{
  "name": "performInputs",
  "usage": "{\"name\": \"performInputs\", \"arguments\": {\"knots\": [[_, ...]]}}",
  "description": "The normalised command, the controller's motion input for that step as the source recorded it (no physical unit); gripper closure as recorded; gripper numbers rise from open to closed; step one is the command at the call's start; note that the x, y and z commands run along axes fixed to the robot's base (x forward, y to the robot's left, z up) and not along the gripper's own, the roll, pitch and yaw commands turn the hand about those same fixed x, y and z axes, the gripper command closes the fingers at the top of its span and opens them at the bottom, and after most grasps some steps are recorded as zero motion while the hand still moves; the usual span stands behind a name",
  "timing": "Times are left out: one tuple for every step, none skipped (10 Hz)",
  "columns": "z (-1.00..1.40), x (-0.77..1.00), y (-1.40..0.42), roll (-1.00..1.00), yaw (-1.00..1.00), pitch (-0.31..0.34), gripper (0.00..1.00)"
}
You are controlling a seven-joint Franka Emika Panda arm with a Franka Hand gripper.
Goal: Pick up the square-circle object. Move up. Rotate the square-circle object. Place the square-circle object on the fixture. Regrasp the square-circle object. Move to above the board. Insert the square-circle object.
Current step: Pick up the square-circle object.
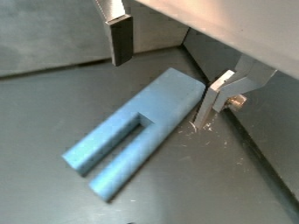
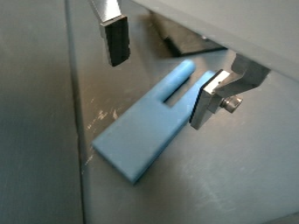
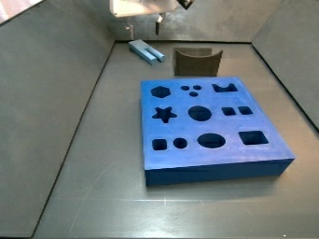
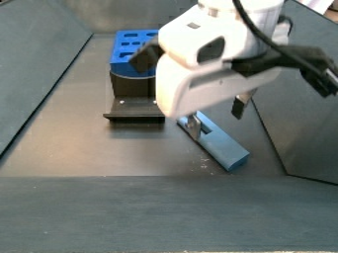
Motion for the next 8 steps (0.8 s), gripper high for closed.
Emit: {"name": "performInputs", "arguments": {"knots": [[-0.87, 0.0, 0.2, -0.13, 0.22, -0.083, 0.0], [-0.81, -0.03, 0.13, -0.16, 0.17, -0.08, 0.0], [-0.75, -0.08, 0.11, -0.16, 0.15, -0.114, 0.0], [-0.68, -0.15, 0.05, -0.11, 0.13, -0.12, 0.0], [-0.71, -0.17, 0.03, -0.07, 0.13, -0.111, 0.0], [-0.69, -0.17, 0.0, -0.03, 0.13, -0.117, 0.0], [-0.53, -0.12, 0.03, -0.03, 0.13, -0.106, 0.0], [-0.29, -0.03, 0.06, -0.03, 0.07, -0.059, 0.0]]}}
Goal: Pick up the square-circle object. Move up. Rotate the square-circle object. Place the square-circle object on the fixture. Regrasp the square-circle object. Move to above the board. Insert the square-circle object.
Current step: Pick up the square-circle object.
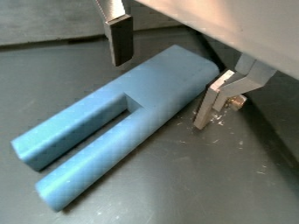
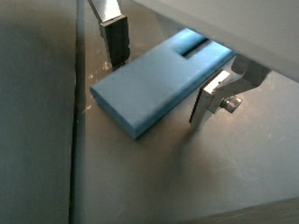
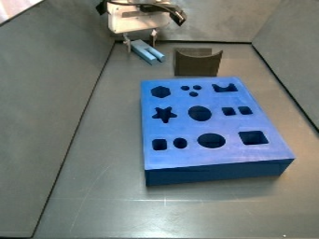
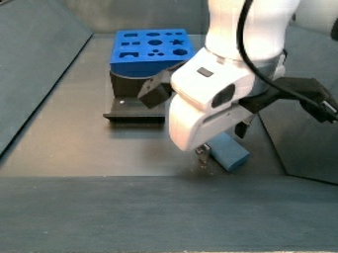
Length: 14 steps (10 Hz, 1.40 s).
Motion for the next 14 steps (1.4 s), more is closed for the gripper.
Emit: {"name": "performInputs", "arguments": {"knots": [[-0.18, -0.02, 0.03, -0.01, 0.09, -0.063, 0.0], [-0.08, -0.16, 0.0, 0.0, 0.0, -0.1, 0.0], [-0.02, -0.03, 0.0, 0.0, 0.0, -0.063, 0.0], [0.0, 0.0, 0.0, 0.0, 0.0, 0.0, 0.0], [0.0, 0.0, 0.0, 0.0, 0.0, 0.0, 1.0], [0.0, 0.0, 0.0, 0.0, 0.0, 0.0, 1.0], [0.0, 0.0, 0.0, 0.0, 0.0, 0.0, 1.0], [0.0, 0.0, 0.0, 0.0, 0.0, 0.0, 1.0], [0.0, 0.0, 0.0, 0.0, 0.0, 0.0, 1.0], [0.0, 0.0, 0.0, 0.0, 0.0, 0.0, 1.0], [0.0, 0.0, 0.0, 0.0, 0.0, 0.0, 1.0], [0.0, 0.0, 0.0, 0.0, 0.0, 0.0, 1.0], [0.0, 0.0, 0.0, 0.0, 0.0, 0.0, 1.0], [0.0, 0.0, 0.0, 0.0, 0.0, 0.0, 1.0]]}}
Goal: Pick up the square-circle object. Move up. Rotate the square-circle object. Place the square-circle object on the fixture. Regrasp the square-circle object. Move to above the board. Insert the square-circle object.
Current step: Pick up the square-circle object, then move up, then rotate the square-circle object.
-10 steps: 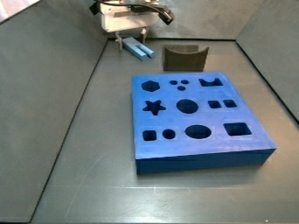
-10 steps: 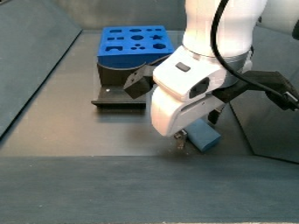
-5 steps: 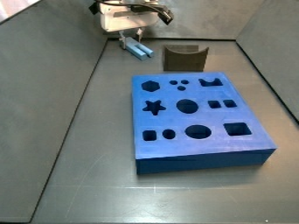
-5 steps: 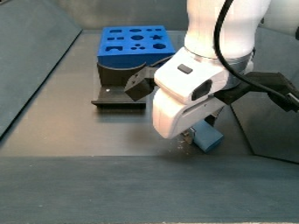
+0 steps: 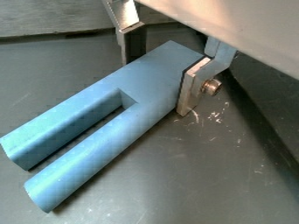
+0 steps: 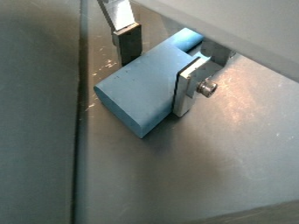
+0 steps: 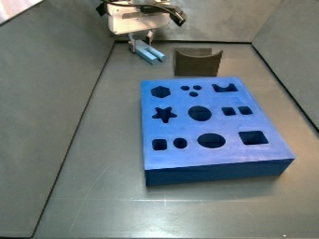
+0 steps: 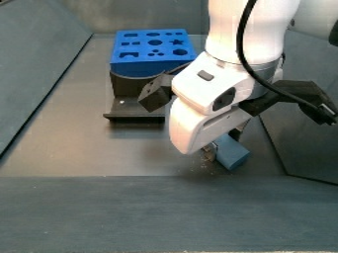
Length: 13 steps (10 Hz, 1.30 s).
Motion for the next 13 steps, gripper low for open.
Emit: {"name": "performInputs", "arguments": {"knots": [[0.0, 0.0, 0.0, 0.0, 0.0, 0.0, 1.0], [0.83, 0.0, 0.0, 0.0, 0.0, 0.0, 1.0], [0.77, -0.04, 0.08, 0.02, 0.05, 0.022, 1.0], [0.64, -0.04, 0.06, 0.03, 0.04, 0.061, 1.0], [0.49, -0.02, 0.03, 0.05, 0.02, 0.095, 1.0], [0.41, -0.02, 0.02, 0.06, 0.01, 0.106, 1.0], [0.25, -0.02, 0.0, 0.09, 0.0, 0.121, 1.0], [0.0, -0.26, -1.0, 0.0, 0.0, 0.0, 1.0], [-0.05, -0.24, -1.0, 0.05, 0.01, -0.023, 1.0], [-0.04, -0.22, -1.0, 0.07, 0.01, -0.046, 1.0], [-0.01, -0.18, -0.93, 0.09, 0.02, -0.065, 1.0], [0.01, -0.15, -0.81, 0.1, 0.02, -0.066, 1.0], [0.01, -0.09, -0.57, 0.12, 0.02, -0.061, 1.0]]}}
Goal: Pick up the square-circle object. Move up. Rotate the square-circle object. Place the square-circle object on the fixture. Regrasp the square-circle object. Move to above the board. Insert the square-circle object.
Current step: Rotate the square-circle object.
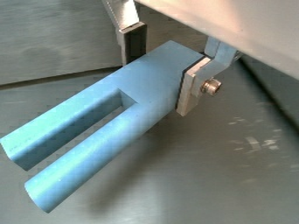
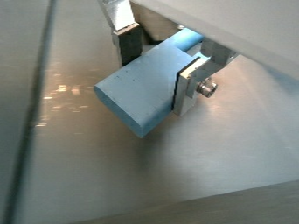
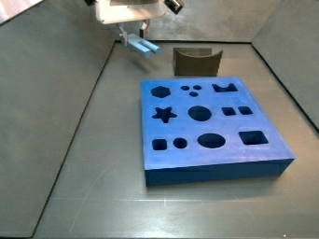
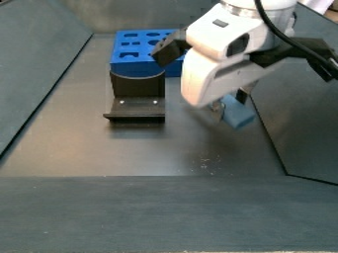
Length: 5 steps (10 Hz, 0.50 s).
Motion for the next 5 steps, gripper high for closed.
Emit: {"name": "performInputs", "arguments": {"knots": [[0.02, -0.05, -0.39, 0.13, 0.02, -0.051, 1.0], [0.0, 0.0, 0.0, 0.0, -1.0, 0.0, 1.0], [0.0, 0.0, 0.12, 0.0, -1.0, 0.001, 1.0], [0.0, 0.01, 0.08, 0.0, -1.0, 0.001, 1.0], [0.0, 0.02, 0.06, 0.0, -1.0, 0.001, 1.0]]}}
